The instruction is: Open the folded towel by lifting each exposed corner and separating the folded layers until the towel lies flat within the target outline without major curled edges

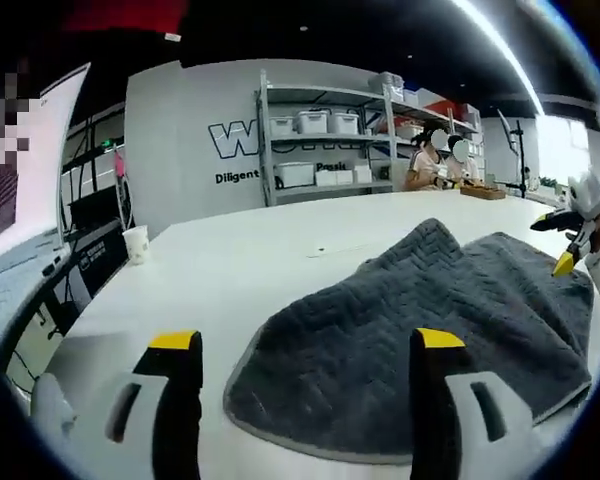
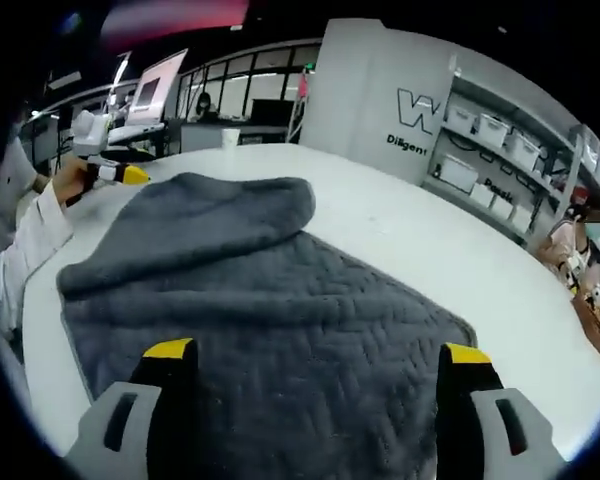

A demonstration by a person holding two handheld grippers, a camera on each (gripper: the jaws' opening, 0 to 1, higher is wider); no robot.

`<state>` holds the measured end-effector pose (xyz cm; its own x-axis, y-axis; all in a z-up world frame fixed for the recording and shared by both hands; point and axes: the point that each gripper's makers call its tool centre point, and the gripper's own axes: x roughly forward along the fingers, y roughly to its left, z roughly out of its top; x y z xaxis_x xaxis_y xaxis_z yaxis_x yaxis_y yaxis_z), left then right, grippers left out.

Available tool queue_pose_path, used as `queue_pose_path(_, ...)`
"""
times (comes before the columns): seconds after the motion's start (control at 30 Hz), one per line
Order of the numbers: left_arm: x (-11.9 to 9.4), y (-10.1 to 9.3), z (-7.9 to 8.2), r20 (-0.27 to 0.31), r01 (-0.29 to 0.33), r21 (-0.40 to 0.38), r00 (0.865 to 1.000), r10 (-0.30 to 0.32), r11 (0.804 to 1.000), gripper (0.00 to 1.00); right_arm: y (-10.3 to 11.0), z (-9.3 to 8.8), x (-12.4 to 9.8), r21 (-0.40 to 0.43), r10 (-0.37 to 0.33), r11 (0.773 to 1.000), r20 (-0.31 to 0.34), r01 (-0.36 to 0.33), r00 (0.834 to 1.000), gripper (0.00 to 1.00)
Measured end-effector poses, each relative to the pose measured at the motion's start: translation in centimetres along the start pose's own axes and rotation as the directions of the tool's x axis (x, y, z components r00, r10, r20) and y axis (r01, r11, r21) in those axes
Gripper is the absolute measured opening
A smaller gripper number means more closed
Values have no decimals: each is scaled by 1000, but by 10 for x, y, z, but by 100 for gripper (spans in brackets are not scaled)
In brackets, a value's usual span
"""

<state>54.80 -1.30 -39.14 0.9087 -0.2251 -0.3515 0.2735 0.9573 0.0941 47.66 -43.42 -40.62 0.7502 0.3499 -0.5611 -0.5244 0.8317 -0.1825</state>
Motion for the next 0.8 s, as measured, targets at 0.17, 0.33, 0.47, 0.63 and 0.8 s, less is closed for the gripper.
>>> queue_pose_path(0.17,1,27,-19,-47,-91,-25,995,90,996,58,-2,-2,-1,23,5,1000,20,-6,1000,98)
queue_pose_path(0.33,1,34,-25,-59,-115,-25,992,113,993,45,-6,-3,0,17,-8,1000,18,8,1000,98)
queue_pose_path(0.47,5,32,-37,-102,-106,-34,990,102,994,37,-5,-2,1,24,6,1000,26,-6,1000,98)
queue_pose_path(0.63,5,35,-42,-122,-125,-18,985,122,992,32,-6,-3,0,26,1,1000,28,-2,1000,98)
queue_pose_path(0.8,7,31,-45,-130,-104,-29,987,100,994,24,-7,-5,0,27,0,1000,25,-1,1000,98)
